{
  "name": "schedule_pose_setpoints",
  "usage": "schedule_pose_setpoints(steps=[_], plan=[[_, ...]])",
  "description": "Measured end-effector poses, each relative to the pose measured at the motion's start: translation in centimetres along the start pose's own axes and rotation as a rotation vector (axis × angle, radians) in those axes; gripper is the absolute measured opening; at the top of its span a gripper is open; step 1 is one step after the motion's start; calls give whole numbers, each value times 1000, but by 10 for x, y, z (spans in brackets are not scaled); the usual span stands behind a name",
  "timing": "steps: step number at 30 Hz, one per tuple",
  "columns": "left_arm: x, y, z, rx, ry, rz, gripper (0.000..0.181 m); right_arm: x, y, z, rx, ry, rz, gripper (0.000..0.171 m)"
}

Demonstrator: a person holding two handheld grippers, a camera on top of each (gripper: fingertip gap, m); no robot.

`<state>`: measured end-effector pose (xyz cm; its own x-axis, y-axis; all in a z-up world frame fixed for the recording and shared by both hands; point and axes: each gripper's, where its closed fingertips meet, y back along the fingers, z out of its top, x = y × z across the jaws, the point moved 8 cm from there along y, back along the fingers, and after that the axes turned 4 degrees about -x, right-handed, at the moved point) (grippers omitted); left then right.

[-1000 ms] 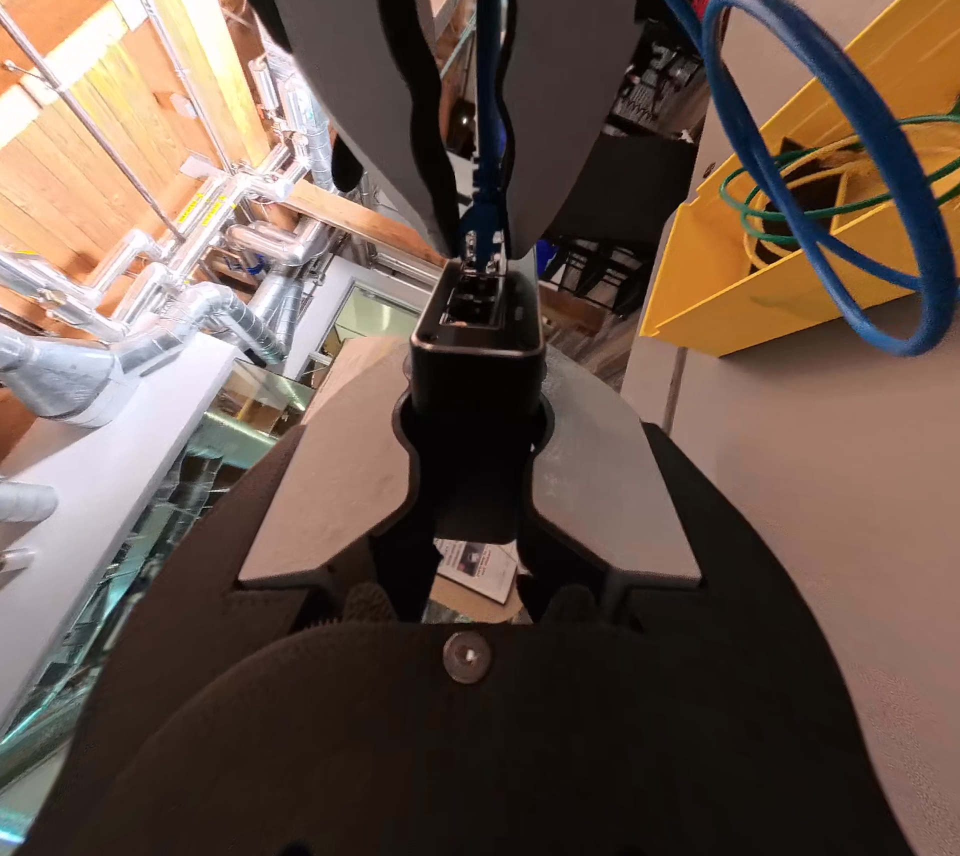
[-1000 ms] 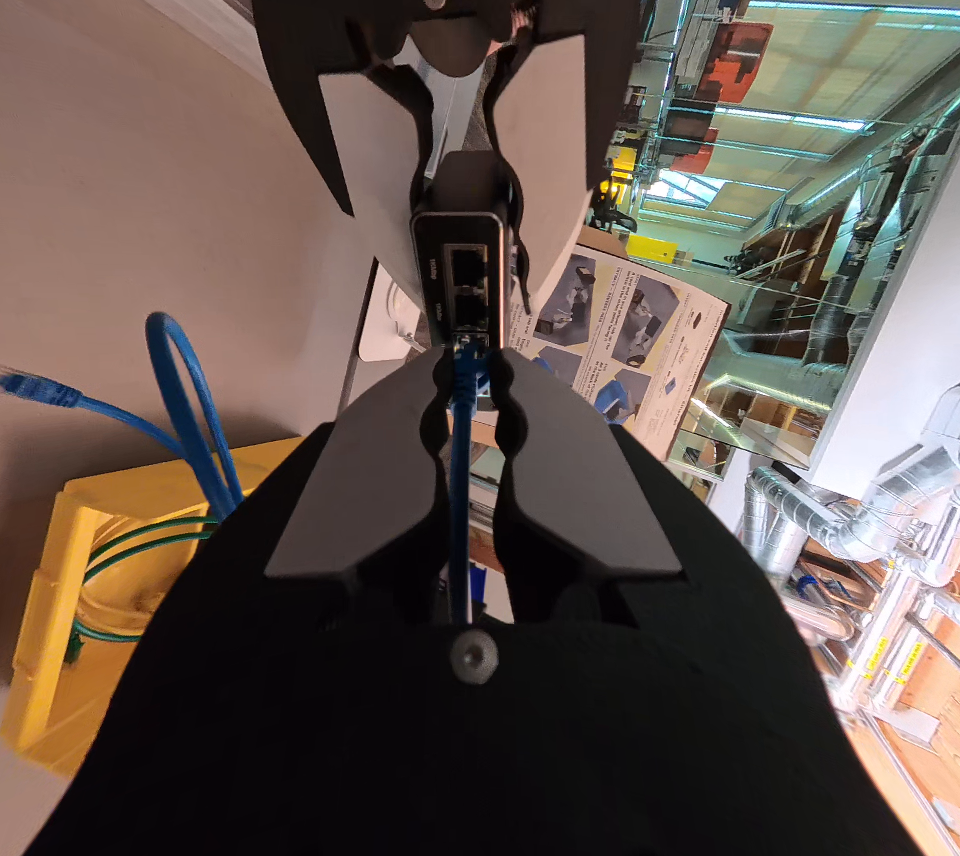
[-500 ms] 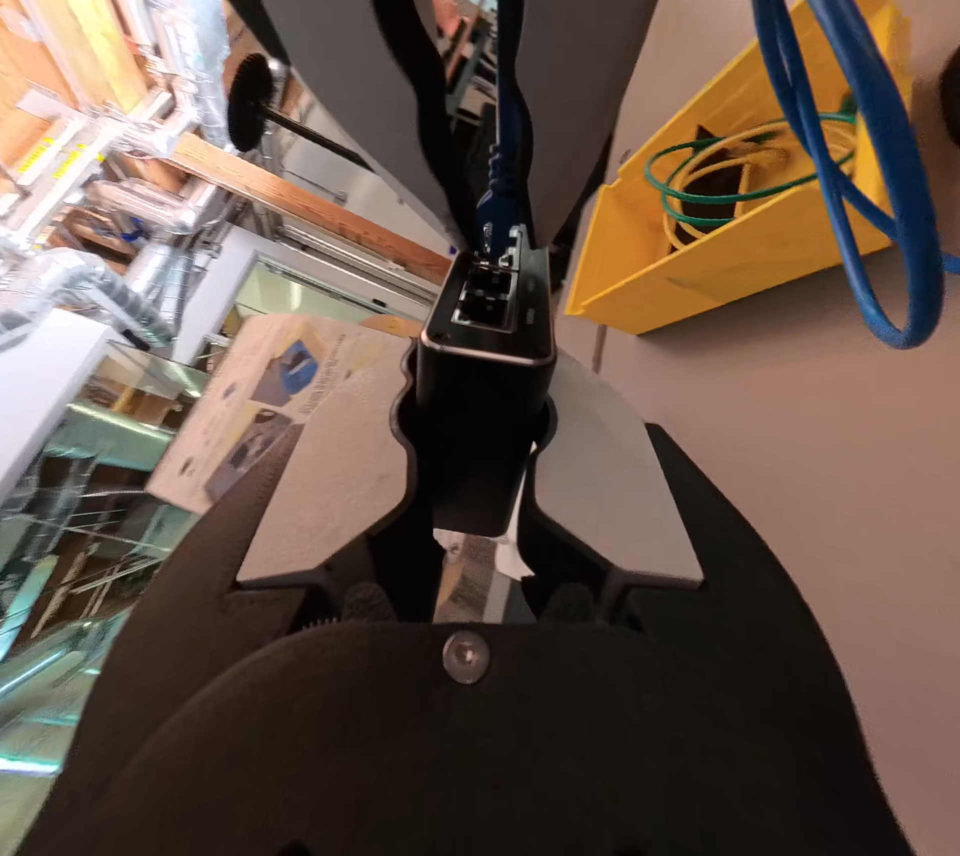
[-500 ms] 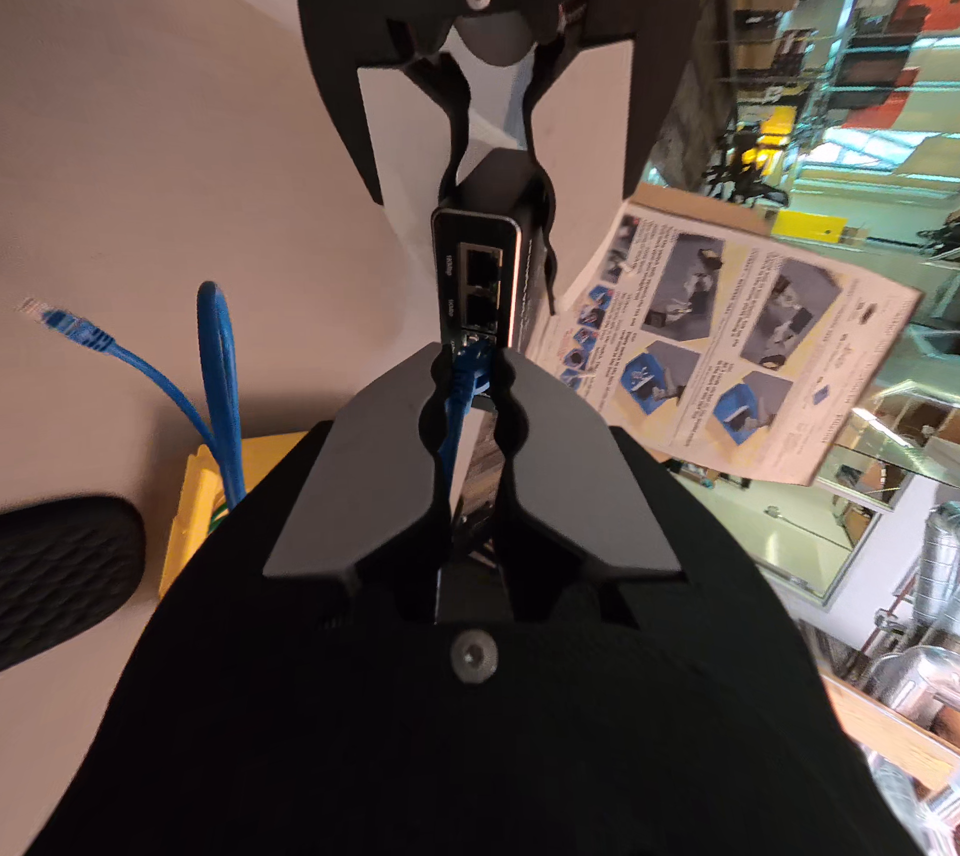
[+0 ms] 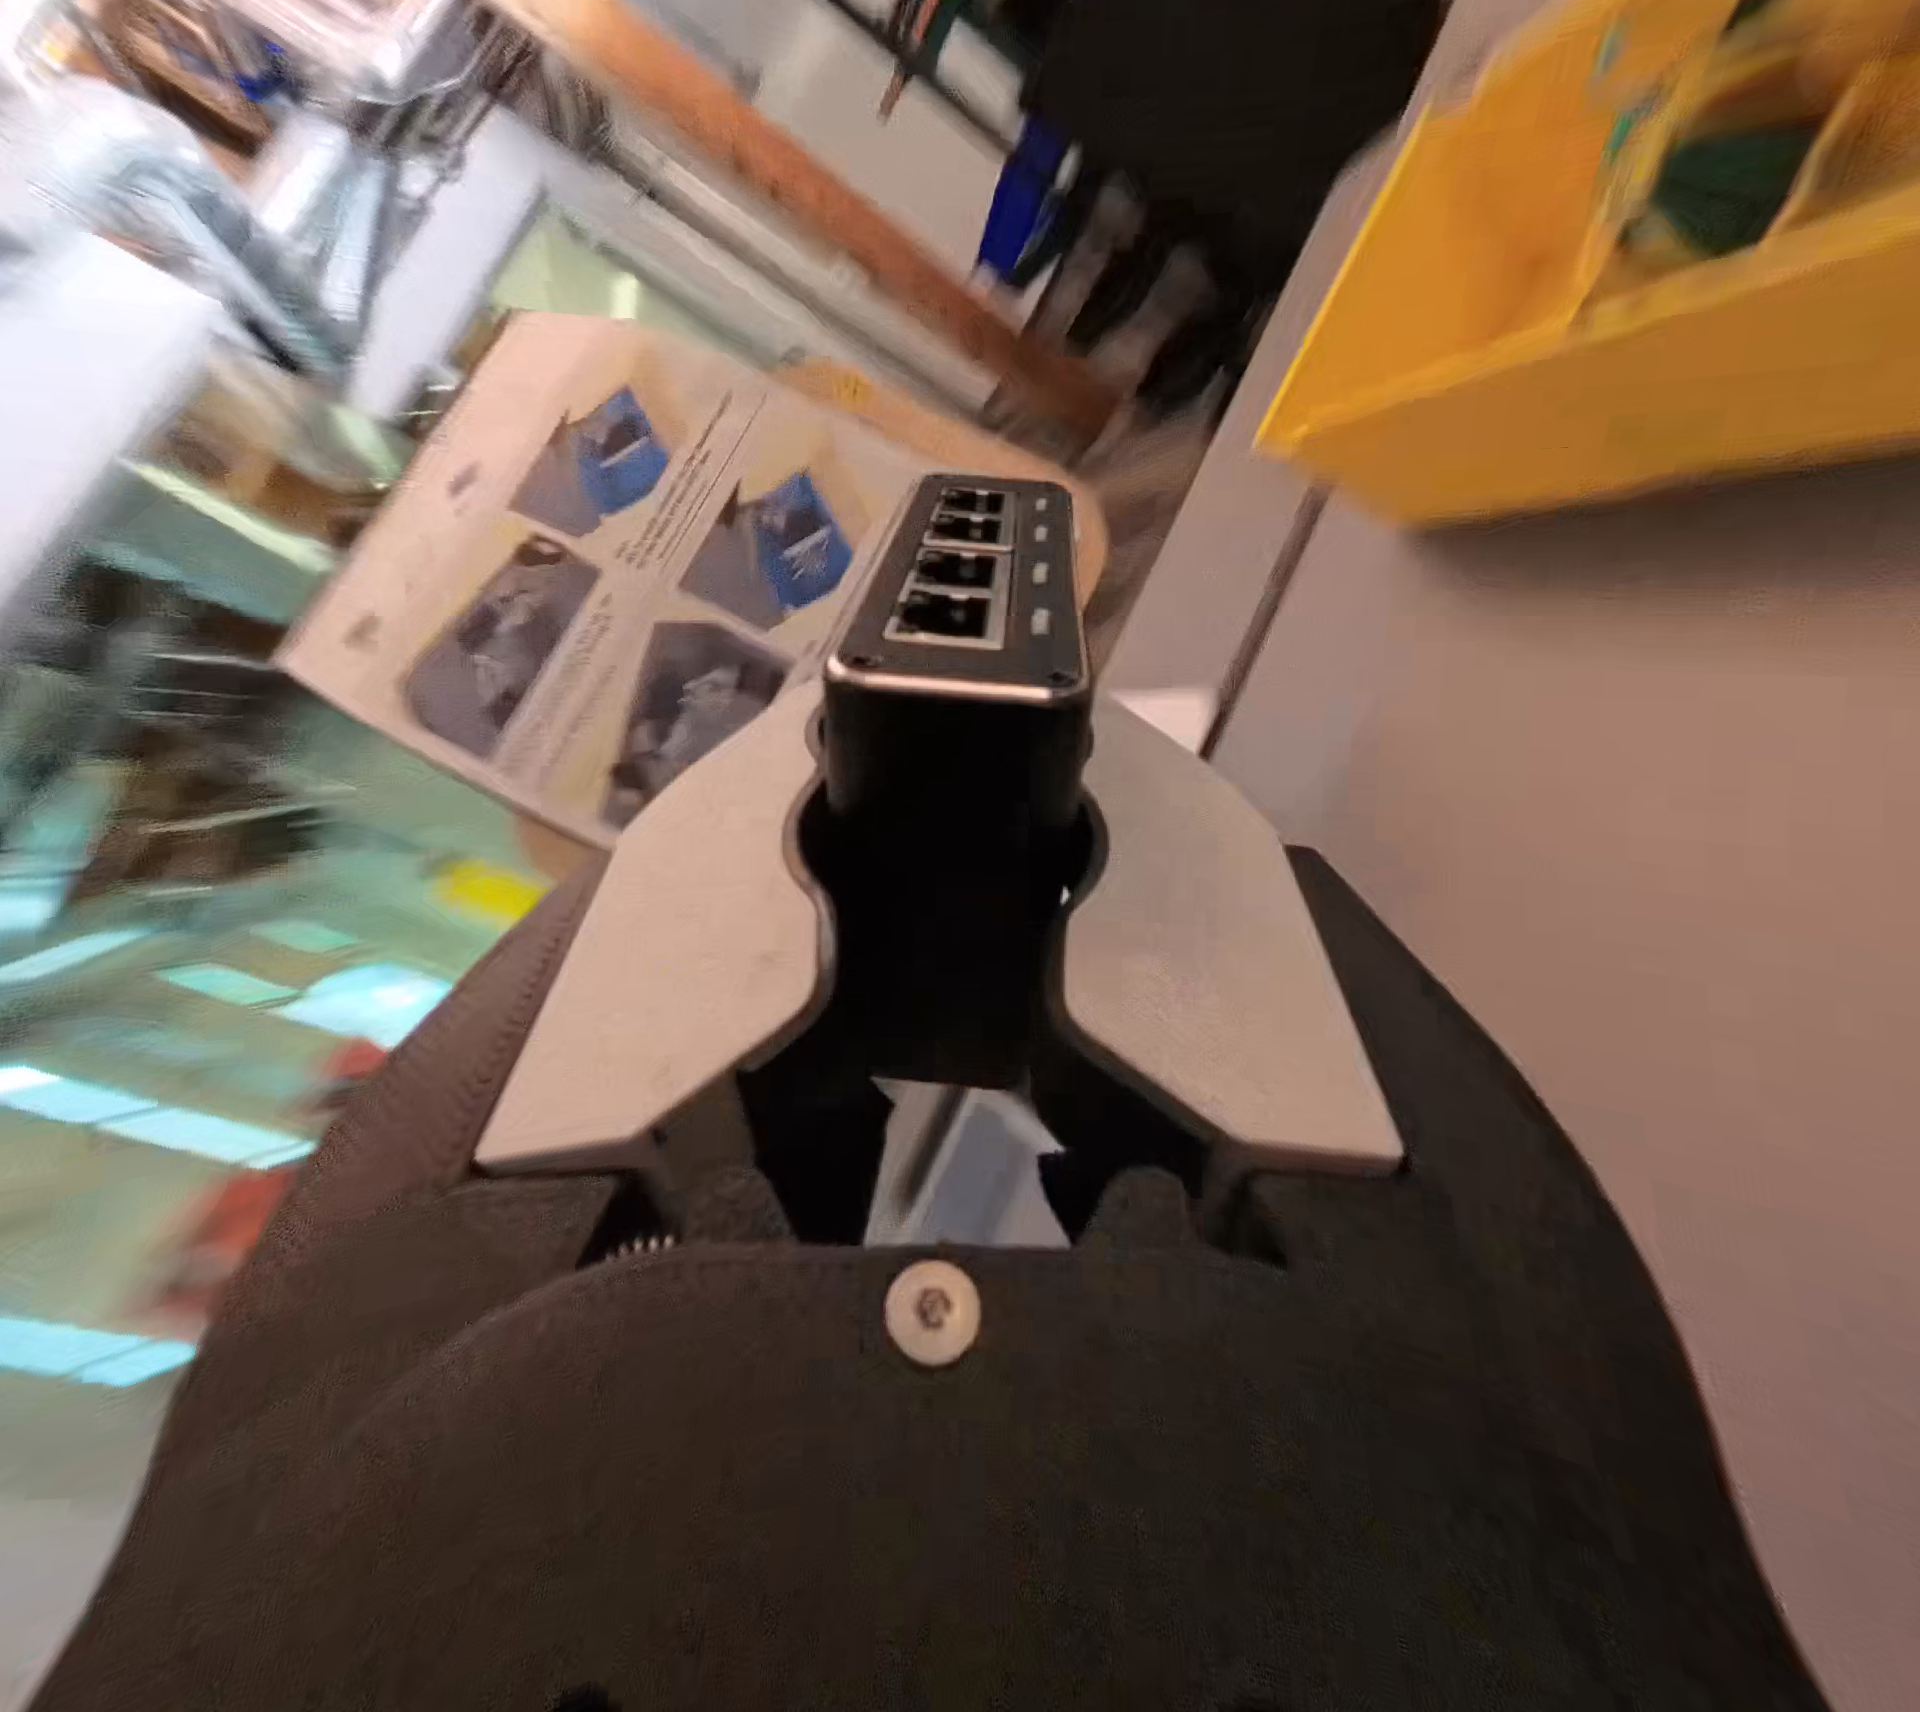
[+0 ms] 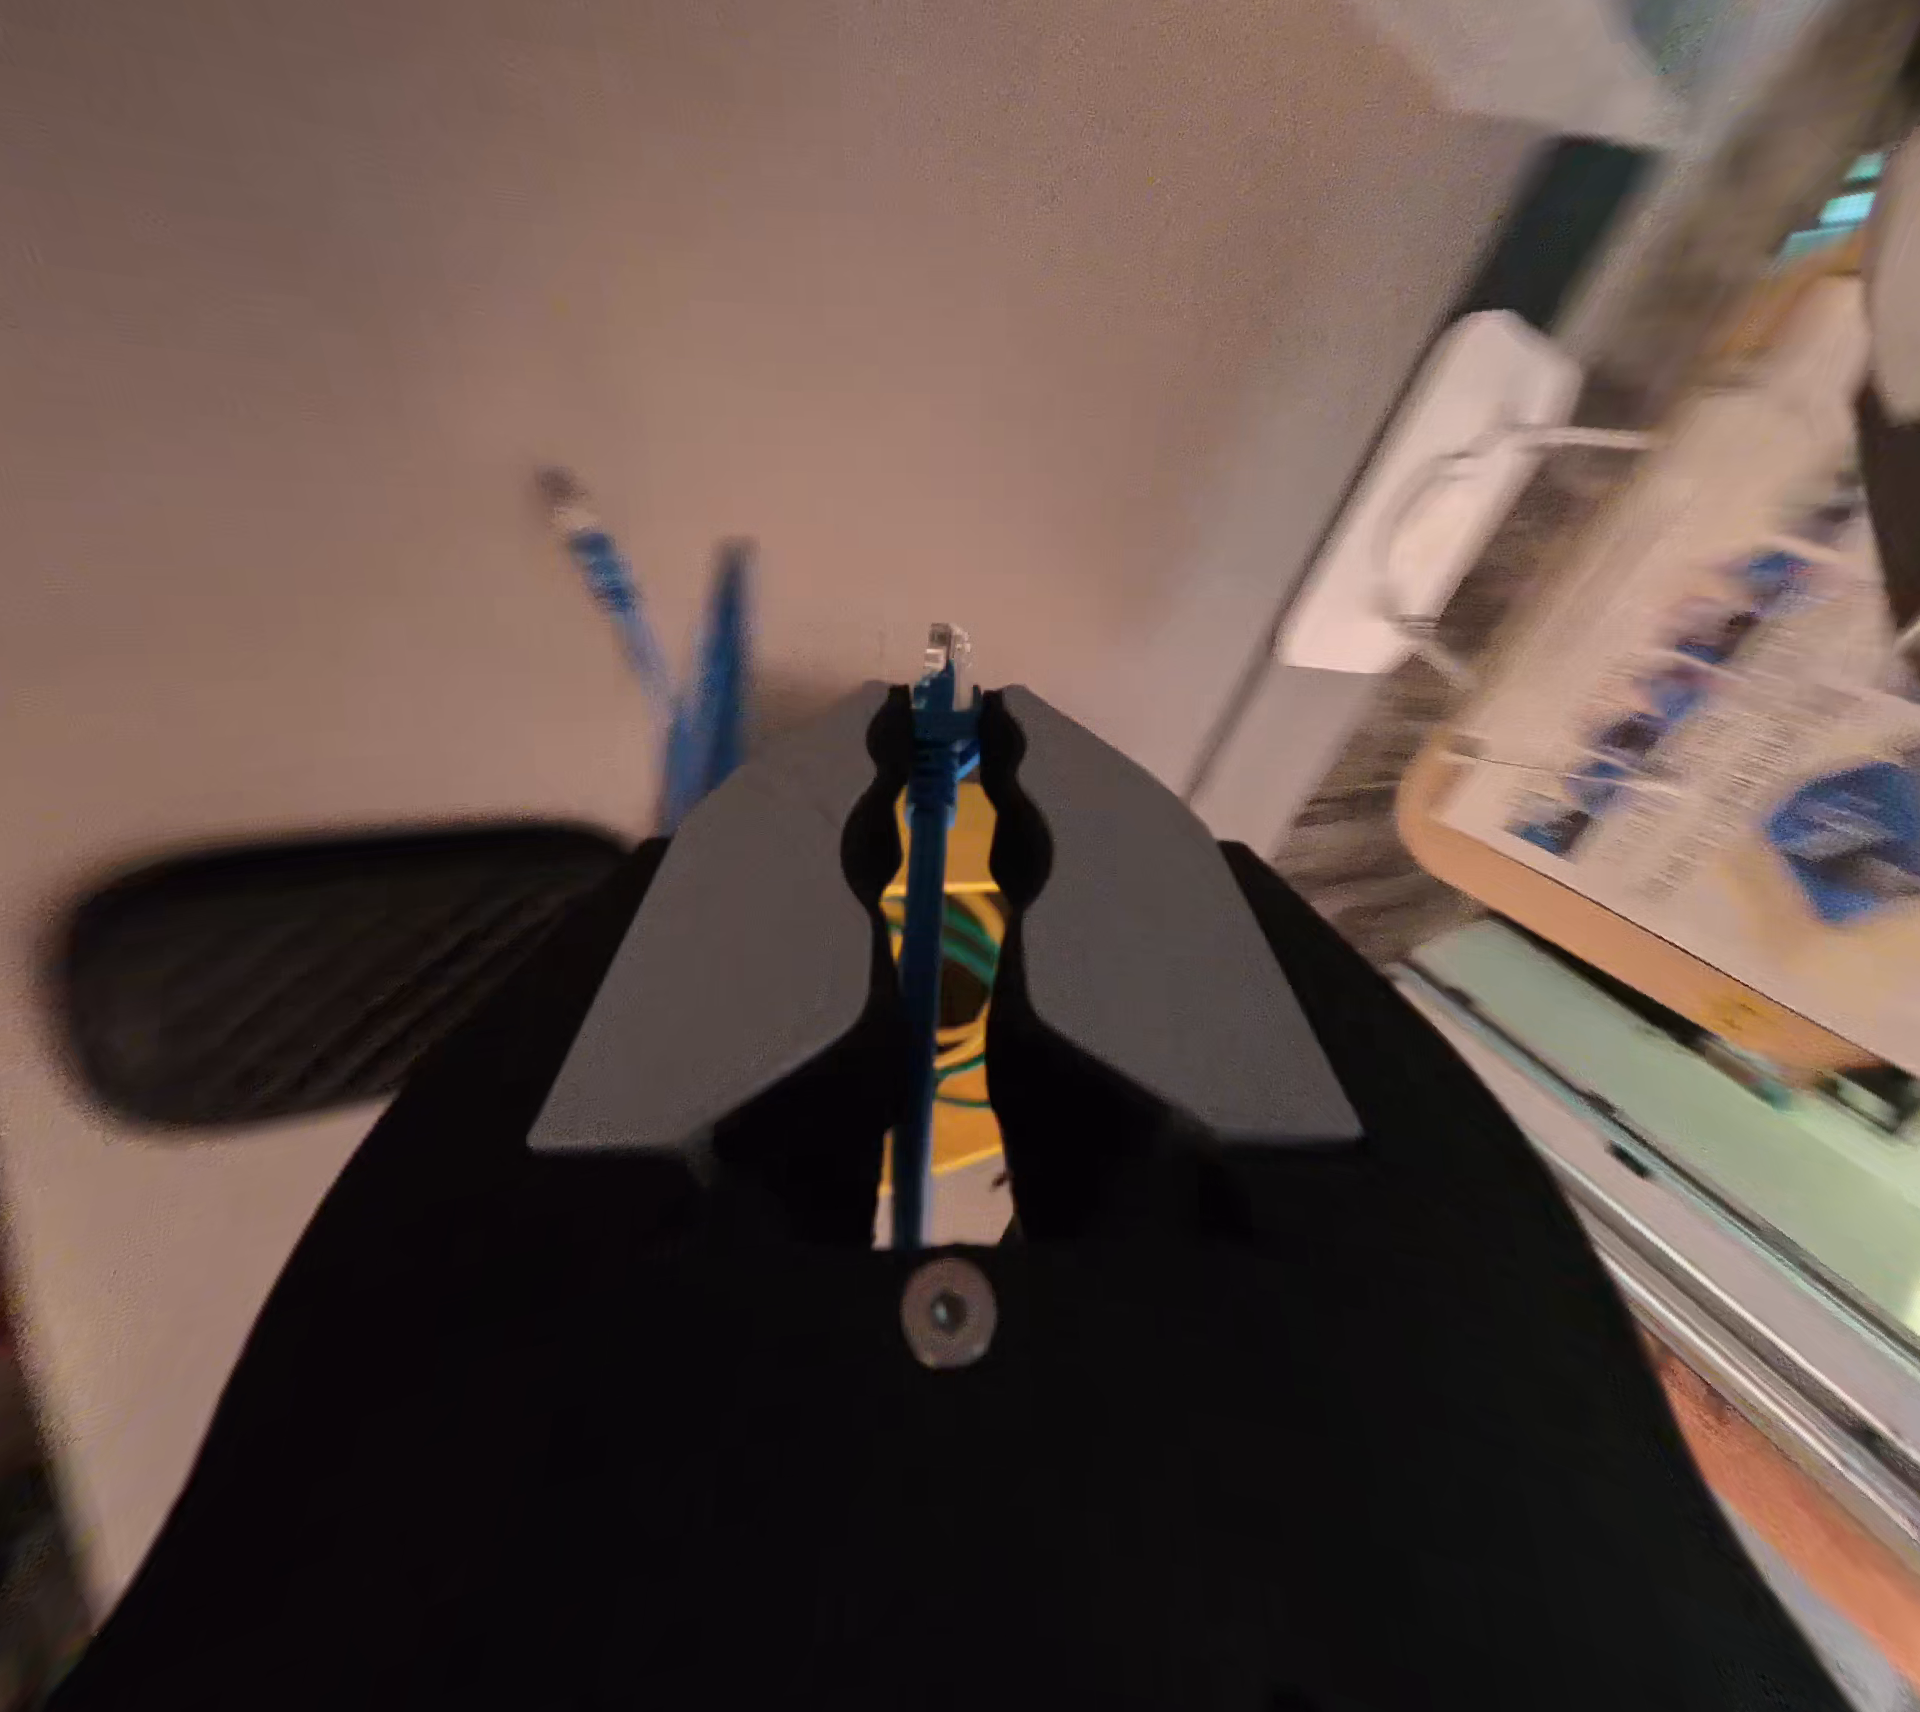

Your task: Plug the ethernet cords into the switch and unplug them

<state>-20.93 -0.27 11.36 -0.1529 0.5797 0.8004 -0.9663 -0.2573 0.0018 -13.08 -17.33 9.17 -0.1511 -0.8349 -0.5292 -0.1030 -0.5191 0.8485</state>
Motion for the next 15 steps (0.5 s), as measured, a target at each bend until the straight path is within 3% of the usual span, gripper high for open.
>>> schedule_pose_setpoints(steps=[2, 5, 11, 15], plan=[[25, 28, 8, -198, 170, -40, 37, -8, 17, -3, -193, -143, -113, 15], [39, 42, 8, -270, 276, -74, 37, -26, 51, -17, -311, -228, -252, 15], [46, 53, 16, -401, 400, -89, 37, -90, 139, -76, -200, -315, -474, 15], [47, 55, 20, -453, 483, -139, 36, -120, 164, -128, -66, -411, -593, 15]])
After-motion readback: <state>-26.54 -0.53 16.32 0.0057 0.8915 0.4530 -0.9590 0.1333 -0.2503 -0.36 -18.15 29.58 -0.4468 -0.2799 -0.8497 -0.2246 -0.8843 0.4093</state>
